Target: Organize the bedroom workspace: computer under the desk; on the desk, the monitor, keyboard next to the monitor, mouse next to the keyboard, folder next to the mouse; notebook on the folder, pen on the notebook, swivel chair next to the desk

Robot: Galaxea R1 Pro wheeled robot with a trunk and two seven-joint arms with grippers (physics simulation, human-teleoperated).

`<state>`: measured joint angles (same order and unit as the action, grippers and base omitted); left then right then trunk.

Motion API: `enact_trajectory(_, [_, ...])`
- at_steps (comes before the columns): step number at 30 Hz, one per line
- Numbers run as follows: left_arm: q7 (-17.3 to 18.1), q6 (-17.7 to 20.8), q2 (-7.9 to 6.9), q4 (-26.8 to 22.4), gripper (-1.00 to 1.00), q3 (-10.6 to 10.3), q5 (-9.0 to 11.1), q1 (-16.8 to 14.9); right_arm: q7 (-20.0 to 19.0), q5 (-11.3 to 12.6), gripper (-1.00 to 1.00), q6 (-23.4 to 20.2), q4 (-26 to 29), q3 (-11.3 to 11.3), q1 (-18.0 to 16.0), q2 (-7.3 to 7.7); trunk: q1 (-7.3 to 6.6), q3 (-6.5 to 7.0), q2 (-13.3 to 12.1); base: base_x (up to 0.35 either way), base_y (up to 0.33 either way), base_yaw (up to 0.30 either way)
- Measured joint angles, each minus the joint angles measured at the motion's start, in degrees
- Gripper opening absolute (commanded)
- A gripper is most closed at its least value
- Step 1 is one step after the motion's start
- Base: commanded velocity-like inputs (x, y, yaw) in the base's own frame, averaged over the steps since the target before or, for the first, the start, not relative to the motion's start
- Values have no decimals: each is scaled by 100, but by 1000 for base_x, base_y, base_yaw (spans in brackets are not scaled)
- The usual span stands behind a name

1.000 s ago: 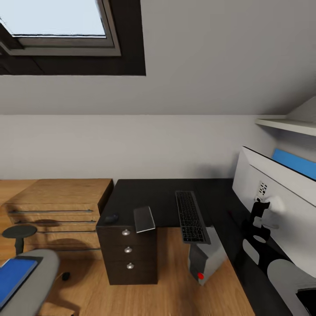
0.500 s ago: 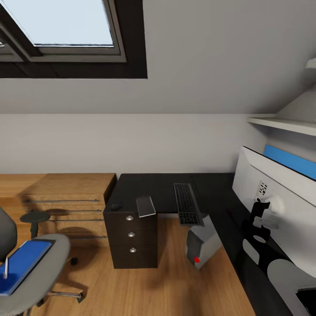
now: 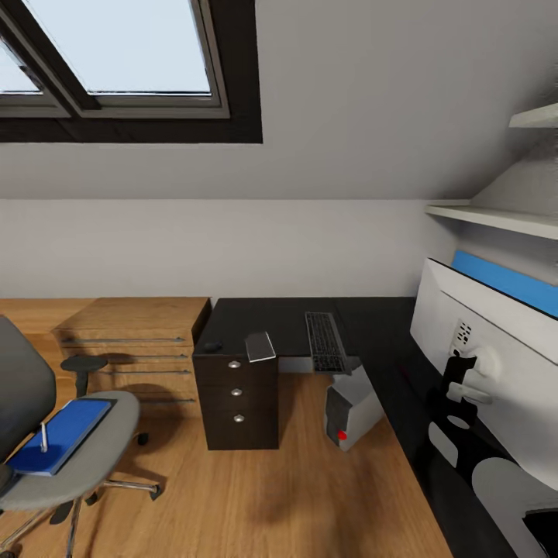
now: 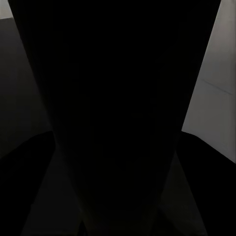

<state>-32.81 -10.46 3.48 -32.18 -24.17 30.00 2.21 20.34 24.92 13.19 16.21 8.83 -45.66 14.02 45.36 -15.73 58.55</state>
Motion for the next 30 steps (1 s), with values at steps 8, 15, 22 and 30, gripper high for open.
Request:
enact_trajectory(8, [1, 0, 0, 0, 100, 0, -2, 0, 0, -3, -100, 8, 1, -2, 2, -8, 0, 0, 0, -341, 0, 0])
enact_trajectory(15, [-1, 0, -1, 0, 100, 0, -2, 0, 0, -3, -100, 9, 0, -3, 2, -9, 0, 0, 0, -341, 0, 0])
enact_trajectory(22, [-1, -9, 0, 0, 100, 0, -2, 0, -3, -17, -100, 4, -7, 15, 0, -9, 0, 0, 0, -341, 0, 0])
enact_trajectory(30, [-2, -5, 0, 0, 100, 0, 0, 0, -5, -10, -100, 8, -6, 11, 0, -9, 0, 0, 0, -341, -8, 0])
